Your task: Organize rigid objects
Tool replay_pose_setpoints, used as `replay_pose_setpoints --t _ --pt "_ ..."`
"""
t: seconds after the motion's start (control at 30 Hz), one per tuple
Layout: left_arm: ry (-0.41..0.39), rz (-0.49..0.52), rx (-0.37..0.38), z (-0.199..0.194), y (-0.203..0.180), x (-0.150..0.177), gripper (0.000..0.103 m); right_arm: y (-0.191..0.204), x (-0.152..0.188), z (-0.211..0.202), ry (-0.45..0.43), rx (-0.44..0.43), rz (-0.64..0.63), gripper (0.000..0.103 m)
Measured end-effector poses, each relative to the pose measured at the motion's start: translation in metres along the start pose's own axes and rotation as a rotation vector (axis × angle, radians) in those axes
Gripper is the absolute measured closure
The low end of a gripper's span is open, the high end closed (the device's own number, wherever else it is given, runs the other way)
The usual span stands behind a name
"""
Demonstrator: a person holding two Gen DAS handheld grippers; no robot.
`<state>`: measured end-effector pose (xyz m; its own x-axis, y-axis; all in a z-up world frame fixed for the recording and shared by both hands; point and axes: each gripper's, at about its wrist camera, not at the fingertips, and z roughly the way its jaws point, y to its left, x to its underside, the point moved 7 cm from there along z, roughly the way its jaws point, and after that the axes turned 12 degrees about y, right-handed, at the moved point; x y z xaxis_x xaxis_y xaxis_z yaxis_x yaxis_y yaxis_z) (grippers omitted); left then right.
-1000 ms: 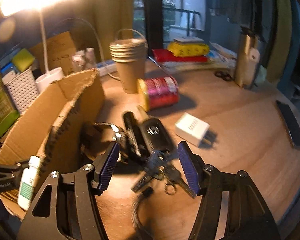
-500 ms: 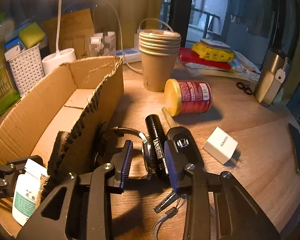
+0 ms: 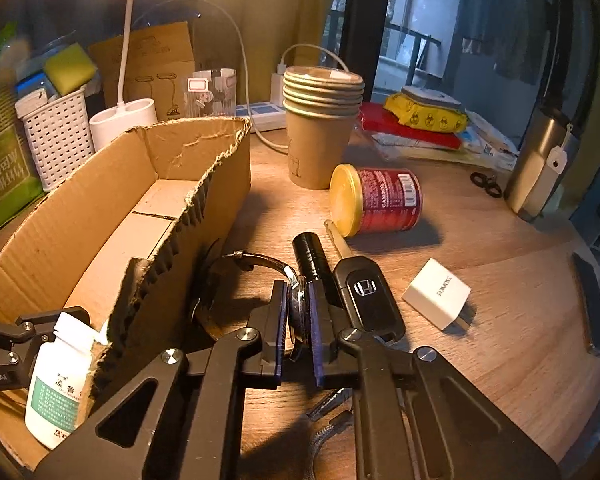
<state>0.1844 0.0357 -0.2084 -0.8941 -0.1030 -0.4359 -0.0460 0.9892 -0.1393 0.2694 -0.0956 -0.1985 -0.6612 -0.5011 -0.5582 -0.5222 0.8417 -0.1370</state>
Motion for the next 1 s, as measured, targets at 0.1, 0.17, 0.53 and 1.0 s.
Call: replay_pose_setpoints --t 0.1,0.17,0.53,1.0 --pt "0.0 0.0 0.0 0.0 0.0 0.0 0.052 -0.003 -0.002 -0.009 -0.022 0.011 0.007 0.092" --pt "0.0 0.0 0.0 0.0 0.0 0.0 0.052 -0.007 -0.003 -0.016 -0.037 0.014 0.015 0.092" --pt "0.0 0.0 0.0 0.0 0.0 0.0 0.052 -0.009 -0.011 -0.059 -0.133 0.017 0.031 0.092" --pt "0.0 0.0 0.0 0.0 0.0 0.0 0.052 0.03 -0.025 -0.091 -0.205 -0.035 -0.04 0.092"
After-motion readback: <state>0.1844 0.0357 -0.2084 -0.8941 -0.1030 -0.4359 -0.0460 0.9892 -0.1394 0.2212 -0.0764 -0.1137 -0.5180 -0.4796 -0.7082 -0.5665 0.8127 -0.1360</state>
